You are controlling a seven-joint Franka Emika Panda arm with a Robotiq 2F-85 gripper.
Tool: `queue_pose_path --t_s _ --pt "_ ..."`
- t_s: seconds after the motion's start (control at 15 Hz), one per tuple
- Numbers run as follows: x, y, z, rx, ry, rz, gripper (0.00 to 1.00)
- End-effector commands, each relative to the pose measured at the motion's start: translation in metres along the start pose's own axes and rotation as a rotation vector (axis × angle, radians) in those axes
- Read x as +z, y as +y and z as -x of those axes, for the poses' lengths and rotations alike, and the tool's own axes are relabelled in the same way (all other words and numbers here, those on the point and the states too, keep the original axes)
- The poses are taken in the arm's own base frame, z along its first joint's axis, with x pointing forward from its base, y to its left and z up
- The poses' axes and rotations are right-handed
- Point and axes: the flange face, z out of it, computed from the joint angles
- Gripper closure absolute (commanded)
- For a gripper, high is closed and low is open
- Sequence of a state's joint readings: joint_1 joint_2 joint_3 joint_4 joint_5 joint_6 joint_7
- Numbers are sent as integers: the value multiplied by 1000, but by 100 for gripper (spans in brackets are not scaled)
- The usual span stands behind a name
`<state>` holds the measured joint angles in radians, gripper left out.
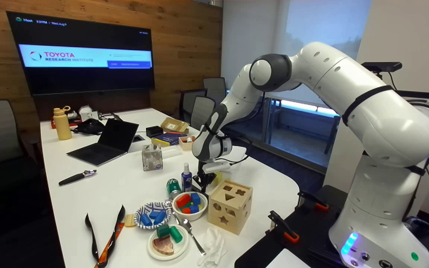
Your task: Press the button on the remote
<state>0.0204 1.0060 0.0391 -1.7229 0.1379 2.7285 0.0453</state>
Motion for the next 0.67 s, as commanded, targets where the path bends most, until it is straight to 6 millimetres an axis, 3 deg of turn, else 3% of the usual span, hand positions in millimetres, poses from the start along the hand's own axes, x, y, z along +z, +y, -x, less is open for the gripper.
queue_pose_path --t_s 0.0,0.27,0.6 --pt "22 6 3 21 -41 22 100" --pt "21 10 4 26 -35 25 100" --pt "2 8 -1 25 -10 15 100"
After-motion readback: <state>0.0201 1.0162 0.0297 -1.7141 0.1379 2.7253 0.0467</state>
